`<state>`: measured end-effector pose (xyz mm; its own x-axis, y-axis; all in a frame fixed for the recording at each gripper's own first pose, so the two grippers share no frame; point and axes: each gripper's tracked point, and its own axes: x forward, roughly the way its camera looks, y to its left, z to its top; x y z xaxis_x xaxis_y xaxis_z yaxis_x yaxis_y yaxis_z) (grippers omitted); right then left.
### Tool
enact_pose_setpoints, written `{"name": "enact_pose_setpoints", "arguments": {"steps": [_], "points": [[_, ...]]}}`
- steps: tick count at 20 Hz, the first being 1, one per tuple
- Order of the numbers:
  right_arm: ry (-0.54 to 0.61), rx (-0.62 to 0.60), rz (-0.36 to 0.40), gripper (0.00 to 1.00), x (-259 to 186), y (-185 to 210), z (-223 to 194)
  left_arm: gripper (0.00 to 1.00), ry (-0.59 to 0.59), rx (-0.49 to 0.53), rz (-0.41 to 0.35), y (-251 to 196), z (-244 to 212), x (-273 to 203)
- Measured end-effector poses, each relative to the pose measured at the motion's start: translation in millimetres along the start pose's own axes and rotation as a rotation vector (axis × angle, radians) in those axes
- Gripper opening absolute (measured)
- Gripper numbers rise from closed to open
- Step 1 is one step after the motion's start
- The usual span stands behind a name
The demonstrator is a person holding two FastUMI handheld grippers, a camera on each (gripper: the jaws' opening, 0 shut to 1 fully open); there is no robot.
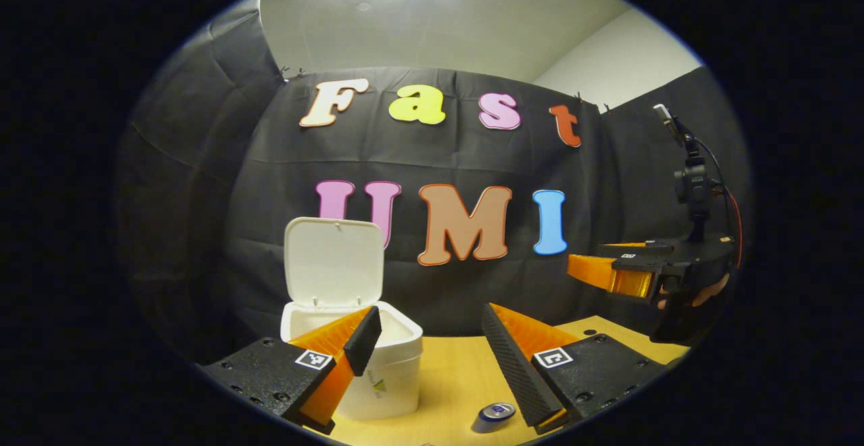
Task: Press the lid of the desktop garbage bin to open it, pick up the crumpled paper on the desktop and throw it into the bin, then pick up the pop can on the desktop and drop it into the bin, and finally close the garbage bin lid.
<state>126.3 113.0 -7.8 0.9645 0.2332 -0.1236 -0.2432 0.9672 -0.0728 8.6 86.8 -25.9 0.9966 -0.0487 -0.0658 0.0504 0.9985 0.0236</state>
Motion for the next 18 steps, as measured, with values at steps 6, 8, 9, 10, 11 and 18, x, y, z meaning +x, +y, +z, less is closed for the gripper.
{"name": "enact_pose_setpoints", "arguments": {"steps": [6, 8, 9, 10, 11, 18], "points": [[0.025, 0.032, -0.108, 0.96, -31.2, -65.1, -15.3, 0.92, 0.080, -0.035, -0.108, -51.2, -28.8, 24.9], [0.037, 0.042, -0.141, 0.96, -43.0, -82.4, -20.5, 0.92, 0.140, -0.050, -0.139, -66.2, -51.1, 33.2], [0.043, 0.049, -0.156, 0.96, -49.0, -91.0, -23.6, 0.93, 0.173, -0.061, -0.151, -72.2, -63.2, 36.9], [0.051, 0.055, -0.171, 0.96, -54.4, -100.0, -27.4, 0.93, 0.209, -0.074, -0.160, -77.5, -76.3, 40.9], [0.058, 0.060, -0.186, 0.96, -59.0, -108.7, -31.2, 0.94, 0.246, -0.086, -0.164, -81.0, -91.1, 42.9], [0.110, 0.063, -0.272, 0.96, -87.7, -151.8, -52.4, 0.93, 0.446, -0.125, -0.162, -97.5, -181.1, 44.1]]}}
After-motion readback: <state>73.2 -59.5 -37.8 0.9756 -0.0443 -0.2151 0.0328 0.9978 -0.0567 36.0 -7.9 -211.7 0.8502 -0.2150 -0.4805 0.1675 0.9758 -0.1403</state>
